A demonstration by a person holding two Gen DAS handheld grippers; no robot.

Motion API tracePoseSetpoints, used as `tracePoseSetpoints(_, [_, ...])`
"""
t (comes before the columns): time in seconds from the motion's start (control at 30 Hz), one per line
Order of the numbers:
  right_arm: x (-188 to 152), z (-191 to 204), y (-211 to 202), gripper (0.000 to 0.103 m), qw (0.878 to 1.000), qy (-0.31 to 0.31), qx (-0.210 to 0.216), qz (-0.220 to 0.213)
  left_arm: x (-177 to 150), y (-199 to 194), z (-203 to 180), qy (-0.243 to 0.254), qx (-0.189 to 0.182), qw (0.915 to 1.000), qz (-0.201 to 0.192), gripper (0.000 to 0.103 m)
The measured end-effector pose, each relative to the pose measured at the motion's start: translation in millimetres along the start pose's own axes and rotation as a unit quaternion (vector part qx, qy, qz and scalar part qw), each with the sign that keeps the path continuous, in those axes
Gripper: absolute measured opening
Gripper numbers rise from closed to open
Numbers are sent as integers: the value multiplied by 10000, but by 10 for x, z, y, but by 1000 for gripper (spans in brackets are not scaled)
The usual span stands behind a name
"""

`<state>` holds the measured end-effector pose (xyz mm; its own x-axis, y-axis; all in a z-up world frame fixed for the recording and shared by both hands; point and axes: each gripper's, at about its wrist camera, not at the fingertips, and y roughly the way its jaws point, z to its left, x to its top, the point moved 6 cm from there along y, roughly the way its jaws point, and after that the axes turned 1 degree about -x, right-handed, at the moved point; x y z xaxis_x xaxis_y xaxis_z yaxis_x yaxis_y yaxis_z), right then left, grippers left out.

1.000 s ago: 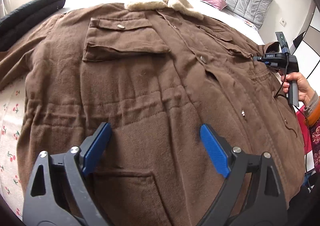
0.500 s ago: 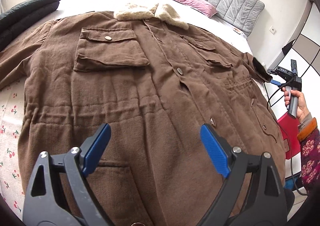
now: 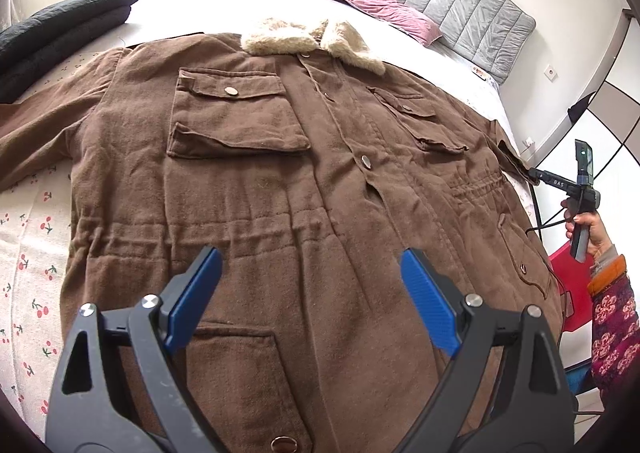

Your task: Fold large clothes

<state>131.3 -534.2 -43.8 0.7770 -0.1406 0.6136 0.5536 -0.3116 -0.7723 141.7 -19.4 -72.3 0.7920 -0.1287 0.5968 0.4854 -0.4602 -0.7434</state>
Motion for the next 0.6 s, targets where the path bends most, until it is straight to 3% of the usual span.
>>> tracePoseSetpoints(0.1, [-13,70,289,76,9966,-558,-353,492,69,-52,-36,150,187,9997,23,91])
tracePoseSetpoints(0.17, [27,-3,422,63,9928,-731,-774,550,109,-96,-77,256,256,9993,71,91])
tracePoseSetpoints(0.2, [40,-47,470,36,9913,-773,-886,597,131,-115,-101,313,298,9990,93,91])
tracePoseSetpoints(0.23, [46,-89,507,5,9925,-706,-734,675,157,-131,-129,375,340,9987,113,91])
tracePoseSetpoints(0.3, [101,-171,479,4,9955,-406,-458,724,226,-151,-204,502,401,9979,114,91])
tracePoseSetpoints(0.4, [333,-212,165,2,9993,79,134,329,399,-148,-382,730,367,9966,61,91])
tracePoseSetpoints(0.53, [776,-47,-412,2,9948,395,926,-162,664,-116,-681,782,-36,9969,8,91])
tracePoseSetpoints(0.6, [982,128,-697,2,9937,252,1036,-340,770,-106,-816,727,-209,9971,-51,91])
